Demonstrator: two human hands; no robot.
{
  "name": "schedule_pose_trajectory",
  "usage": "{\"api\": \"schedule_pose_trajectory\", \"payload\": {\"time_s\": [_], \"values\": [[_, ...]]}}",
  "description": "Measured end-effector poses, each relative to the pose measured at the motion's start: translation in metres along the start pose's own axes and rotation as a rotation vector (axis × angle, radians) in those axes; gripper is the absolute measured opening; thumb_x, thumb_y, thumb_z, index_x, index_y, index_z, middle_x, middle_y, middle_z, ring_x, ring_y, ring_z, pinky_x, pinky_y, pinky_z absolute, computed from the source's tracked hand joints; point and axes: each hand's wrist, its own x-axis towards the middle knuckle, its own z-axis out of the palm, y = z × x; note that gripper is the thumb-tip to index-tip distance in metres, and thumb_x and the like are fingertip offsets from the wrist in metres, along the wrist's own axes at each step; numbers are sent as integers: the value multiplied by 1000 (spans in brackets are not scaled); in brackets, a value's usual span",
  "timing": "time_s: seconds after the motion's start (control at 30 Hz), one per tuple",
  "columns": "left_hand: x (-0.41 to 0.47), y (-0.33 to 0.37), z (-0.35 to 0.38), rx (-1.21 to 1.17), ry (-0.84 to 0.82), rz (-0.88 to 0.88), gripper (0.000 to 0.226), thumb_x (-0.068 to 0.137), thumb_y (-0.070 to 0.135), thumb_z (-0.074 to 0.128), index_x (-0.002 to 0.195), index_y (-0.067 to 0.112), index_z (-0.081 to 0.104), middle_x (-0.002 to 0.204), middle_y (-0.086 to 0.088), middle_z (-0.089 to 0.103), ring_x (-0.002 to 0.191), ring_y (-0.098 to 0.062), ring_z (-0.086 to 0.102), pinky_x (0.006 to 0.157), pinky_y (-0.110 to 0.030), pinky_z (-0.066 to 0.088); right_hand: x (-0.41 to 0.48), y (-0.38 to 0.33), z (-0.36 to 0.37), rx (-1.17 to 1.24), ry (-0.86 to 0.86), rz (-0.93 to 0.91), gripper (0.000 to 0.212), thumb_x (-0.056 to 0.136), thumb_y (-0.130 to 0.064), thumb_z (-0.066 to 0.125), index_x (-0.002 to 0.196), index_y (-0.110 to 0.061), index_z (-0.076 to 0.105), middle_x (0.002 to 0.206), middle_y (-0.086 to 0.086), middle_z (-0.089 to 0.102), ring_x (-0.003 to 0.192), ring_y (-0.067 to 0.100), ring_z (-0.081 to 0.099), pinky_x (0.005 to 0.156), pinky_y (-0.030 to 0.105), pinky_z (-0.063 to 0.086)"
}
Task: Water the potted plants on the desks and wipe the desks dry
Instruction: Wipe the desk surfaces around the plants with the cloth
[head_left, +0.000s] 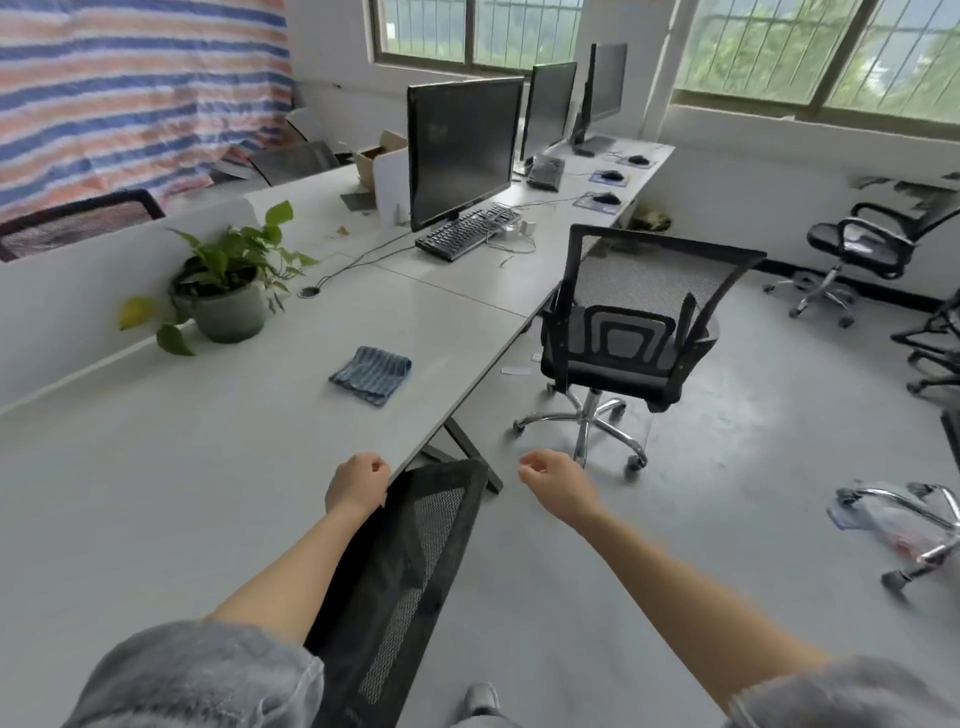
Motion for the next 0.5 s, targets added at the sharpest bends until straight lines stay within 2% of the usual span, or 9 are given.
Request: {"api": "schedule_pose_trajectory", "payload": {"time_s": [0.13,0.23,0.37,0.5], "values": [[68,20,13,9,34,-80,20,86,11,43,66,9,46,75,-13,56,69,-27,48,62,-30,33,75,-9,-16,-30,-50,37,33,91,-21,47,119,-9,60,119,8,63,107,20,58,84,25,43],[106,31,20,47,94,-123,20,87,12,41,72,5,53,87,-17,61,82,-32,54,62,-31,34,120,-16,-17,-44,-100,62,32,91,-20,47,119,-9,60,116,9,64,108,22,58,88,28,44],[144,30,32,226,151,-132,25,90,12,40,96,5,62,107,-14,63,101,-32,53,71,-36,41,174,-22,2,-44,-219,58,32,90,-19,47,118,-11,60,117,9,65,106,22,59,87,28,45],[182,33,34,412,100,-155,32,94,16,40,124,13,52,130,-7,55,120,-28,45,87,-35,42,222,-34,20,18,-309,45,32,91,-17,46,120,-10,59,120,8,64,106,22,59,84,27,45]]}}
